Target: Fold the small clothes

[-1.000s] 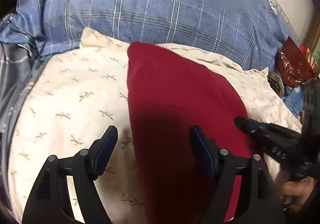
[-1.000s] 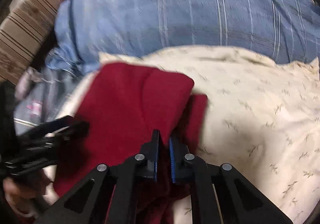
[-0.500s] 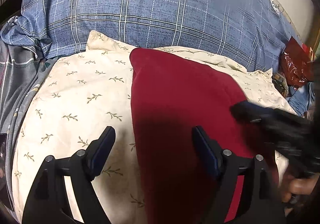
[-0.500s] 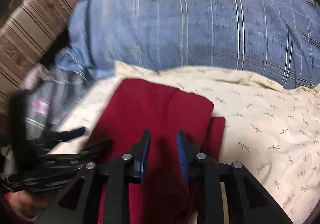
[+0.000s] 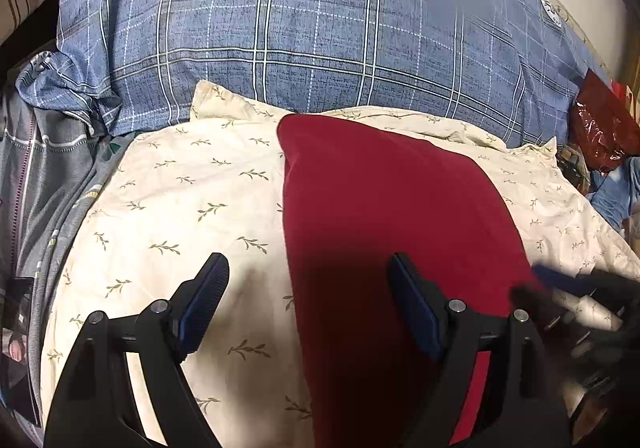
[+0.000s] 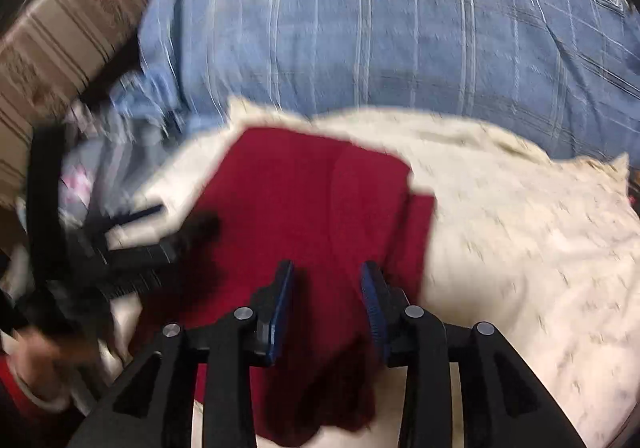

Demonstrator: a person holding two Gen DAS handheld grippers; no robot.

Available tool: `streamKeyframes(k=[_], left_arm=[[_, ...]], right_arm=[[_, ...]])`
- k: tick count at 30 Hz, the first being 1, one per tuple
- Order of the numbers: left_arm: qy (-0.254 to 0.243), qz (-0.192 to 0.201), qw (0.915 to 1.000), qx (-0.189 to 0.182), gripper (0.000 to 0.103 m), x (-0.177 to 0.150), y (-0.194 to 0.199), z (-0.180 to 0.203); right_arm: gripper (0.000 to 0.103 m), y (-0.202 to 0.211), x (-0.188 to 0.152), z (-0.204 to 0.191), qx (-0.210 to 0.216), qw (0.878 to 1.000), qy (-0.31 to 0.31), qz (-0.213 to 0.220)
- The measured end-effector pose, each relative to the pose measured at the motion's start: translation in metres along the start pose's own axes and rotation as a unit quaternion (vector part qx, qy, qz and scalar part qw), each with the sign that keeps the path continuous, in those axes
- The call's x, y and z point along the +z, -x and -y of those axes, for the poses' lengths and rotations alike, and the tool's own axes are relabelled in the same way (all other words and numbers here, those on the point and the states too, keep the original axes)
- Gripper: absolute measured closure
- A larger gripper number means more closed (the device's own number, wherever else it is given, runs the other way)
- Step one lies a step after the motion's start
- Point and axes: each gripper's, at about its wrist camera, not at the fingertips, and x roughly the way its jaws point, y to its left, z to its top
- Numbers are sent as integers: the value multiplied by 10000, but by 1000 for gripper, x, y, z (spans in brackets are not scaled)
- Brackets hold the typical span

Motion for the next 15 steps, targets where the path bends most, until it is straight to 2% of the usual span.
streamKeyframes(k=[2, 4, 6, 7, 8, 10, 11, 15], left_arm=[[-30, 43, 10000, 56, 21, 0, 4, 0], [-73, 38, 9998, 156, 21, 1, 10, 0], [-143, 46, 9996, 229, 21, 3, 20, 0], [-166, 83, 9995, 256, 21, 5, 26, 0], [-180, 136, 9994, 267, 21, 6, 32, 0], [-192, 298, 9989, 310, 21, 8, 46, 1], [-192, 336, 9987, 328, 20, 8, 50, 1], [-146, 486, 9979, 399, 18, -6, 56, -4]], right_arm=[[70, -14, -14, 4, -29, 9998, -58, -205], [69, -6, -9, 6, 48, 9997, -145, -165], [66, 18, 2, 2, 59, 9997, -67, 209], [60, 29, 7, 0, 24, 9991, -43, 431], [44, 40, 14, -2, -39, 9978, -52, 654], [25, 49, 22, -3, -121, 9954, -152, 935], [26, 50, 26, -4, -193, 9937, -235, 1082], [26, 34, 23, -6, -336, 9919, -396, 1160]])
